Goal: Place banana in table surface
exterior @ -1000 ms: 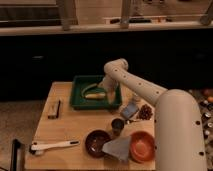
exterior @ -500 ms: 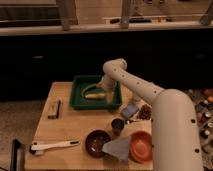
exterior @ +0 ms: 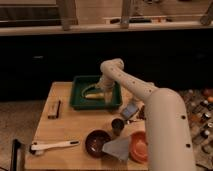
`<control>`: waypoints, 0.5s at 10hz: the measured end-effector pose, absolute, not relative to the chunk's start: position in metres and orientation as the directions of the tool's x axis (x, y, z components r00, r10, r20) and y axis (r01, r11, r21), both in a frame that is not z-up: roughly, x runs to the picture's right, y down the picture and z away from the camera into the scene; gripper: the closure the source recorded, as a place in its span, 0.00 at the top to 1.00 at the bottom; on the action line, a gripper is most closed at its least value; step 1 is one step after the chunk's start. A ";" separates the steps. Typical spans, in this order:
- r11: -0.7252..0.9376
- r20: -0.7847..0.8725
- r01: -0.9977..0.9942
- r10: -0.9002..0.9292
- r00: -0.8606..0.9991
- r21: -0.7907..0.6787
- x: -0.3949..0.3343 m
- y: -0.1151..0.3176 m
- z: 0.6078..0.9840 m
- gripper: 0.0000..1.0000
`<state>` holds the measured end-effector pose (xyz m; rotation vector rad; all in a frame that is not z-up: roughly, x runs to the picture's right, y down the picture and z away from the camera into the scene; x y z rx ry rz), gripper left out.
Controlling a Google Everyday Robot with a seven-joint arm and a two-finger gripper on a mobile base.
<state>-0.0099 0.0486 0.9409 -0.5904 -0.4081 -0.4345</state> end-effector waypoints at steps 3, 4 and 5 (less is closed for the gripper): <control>0.727 0.491 0.520 -0.286 0.823 -0.448 -0.024 0.050 0.946 0.80; 0.722 0.492 0.524 -0.289 0.821 -0.451 -0.025 0.051 0.947 0.80; 0.718 0.494 0.527 -0.289 0.820 -0.455 -0.025 0.052 0.949 0.80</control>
